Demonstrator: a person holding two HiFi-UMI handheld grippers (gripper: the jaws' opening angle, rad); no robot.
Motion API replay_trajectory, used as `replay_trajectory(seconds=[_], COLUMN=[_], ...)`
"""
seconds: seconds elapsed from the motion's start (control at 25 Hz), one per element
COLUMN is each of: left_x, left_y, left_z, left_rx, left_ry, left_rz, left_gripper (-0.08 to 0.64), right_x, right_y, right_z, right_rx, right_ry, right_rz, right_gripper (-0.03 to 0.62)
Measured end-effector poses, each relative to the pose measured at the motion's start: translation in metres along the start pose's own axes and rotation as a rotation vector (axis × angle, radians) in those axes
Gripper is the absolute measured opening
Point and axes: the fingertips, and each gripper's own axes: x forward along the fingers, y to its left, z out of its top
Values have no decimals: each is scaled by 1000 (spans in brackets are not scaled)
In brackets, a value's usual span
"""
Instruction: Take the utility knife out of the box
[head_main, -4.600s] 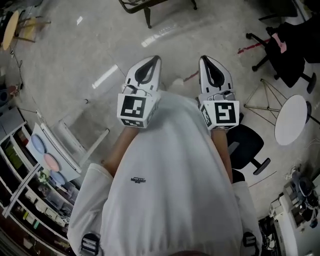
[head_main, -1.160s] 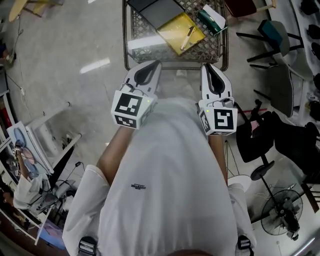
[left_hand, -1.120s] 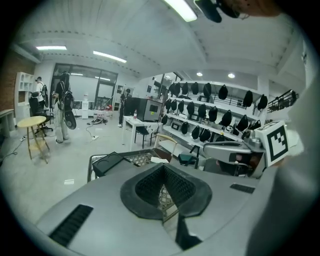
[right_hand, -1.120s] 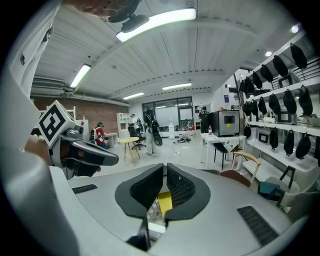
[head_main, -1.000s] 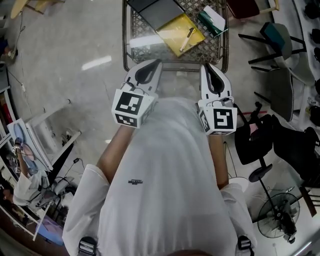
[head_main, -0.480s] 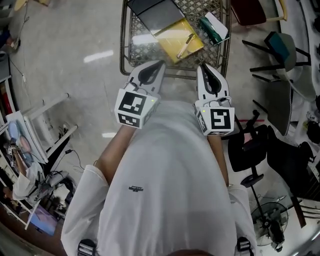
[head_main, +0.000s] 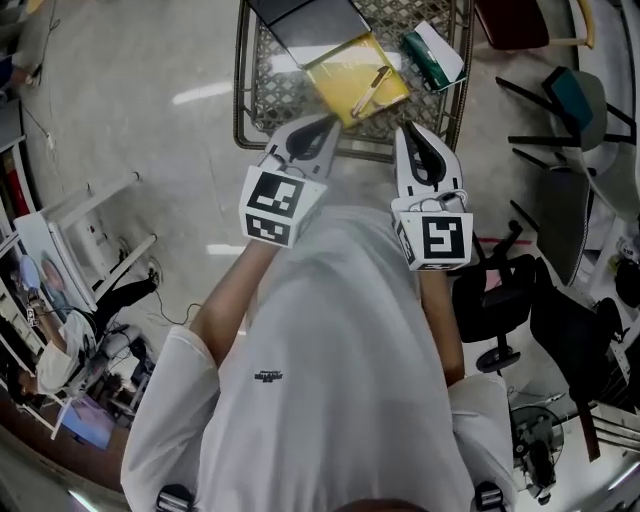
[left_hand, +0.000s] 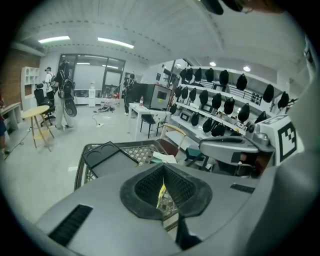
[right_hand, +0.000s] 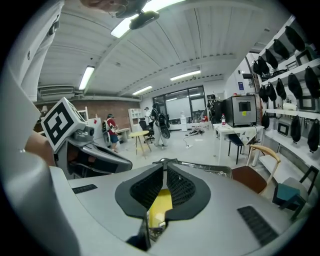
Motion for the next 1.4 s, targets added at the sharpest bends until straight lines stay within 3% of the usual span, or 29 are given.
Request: replay_trajectory(seconds=[0.44,0.48,0.52,0.56,1.4], left_x=[75,81,88,94,191], left_y=[-1,0,2,4,28], left_z=[-16,-19,-22,-26,-89], left_rx=[-39,-44,-49,-52,-84], left_ry=[73,81,92,104,238], left_rz=[-21,-23,-24,-24,-37], left_gripper=[5,32,116,121,143], right_x=[26,29,32,35,70], right_y=[-40,-42,-44,-46,-70], right_z=[-32,-35,-39,-42,-88], right_rx=[58,62,62,61,73], right_ry=[41,41,42,44,129], right_rz=[26,32,39,45,64], right_gripper=[0,0,0,-2,-2])
